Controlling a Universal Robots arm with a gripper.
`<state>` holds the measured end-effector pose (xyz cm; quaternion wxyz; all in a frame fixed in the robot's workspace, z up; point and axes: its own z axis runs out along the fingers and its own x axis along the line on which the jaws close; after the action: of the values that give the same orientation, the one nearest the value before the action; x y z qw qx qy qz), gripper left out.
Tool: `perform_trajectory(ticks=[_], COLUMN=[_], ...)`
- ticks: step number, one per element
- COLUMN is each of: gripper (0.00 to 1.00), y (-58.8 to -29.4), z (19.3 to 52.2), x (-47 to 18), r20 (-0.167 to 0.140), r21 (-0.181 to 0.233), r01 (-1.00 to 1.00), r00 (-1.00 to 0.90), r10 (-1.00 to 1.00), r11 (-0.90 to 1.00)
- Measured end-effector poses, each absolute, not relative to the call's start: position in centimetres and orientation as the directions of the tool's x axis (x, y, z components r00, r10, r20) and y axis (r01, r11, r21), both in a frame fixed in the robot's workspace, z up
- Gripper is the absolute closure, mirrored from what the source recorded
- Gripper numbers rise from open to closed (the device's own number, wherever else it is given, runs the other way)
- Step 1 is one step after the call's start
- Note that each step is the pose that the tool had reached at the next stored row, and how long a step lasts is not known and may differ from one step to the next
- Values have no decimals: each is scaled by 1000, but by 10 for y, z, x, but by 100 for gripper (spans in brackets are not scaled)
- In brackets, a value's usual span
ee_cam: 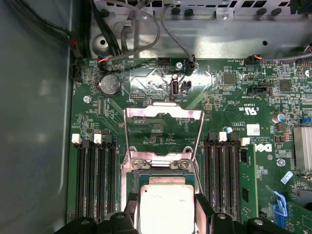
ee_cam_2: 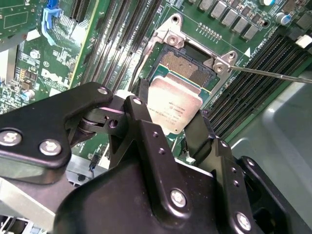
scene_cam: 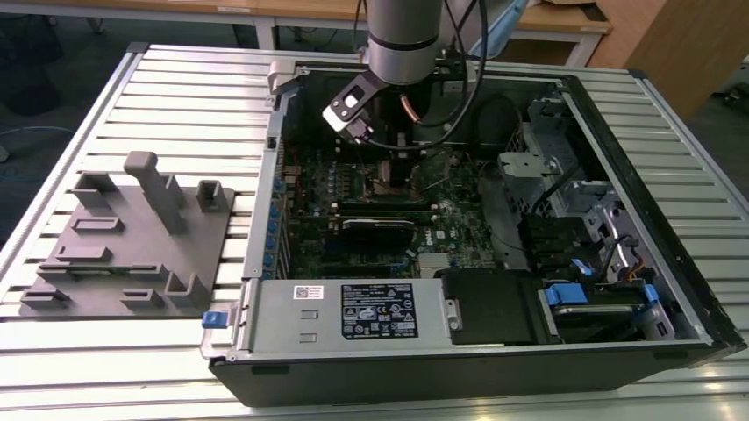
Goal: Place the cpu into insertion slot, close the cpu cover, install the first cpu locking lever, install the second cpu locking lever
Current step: 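Place the cpu into insertion slot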
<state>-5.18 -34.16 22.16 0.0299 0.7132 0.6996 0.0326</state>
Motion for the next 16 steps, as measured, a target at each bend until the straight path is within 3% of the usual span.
perform_trajectory(ticks=[16], gripper=[46], y=[-339], z=[208], x=[-55], r20=[5], r21=[88], r01=[996], r00=[19], r10=[1000], r11=[-19])
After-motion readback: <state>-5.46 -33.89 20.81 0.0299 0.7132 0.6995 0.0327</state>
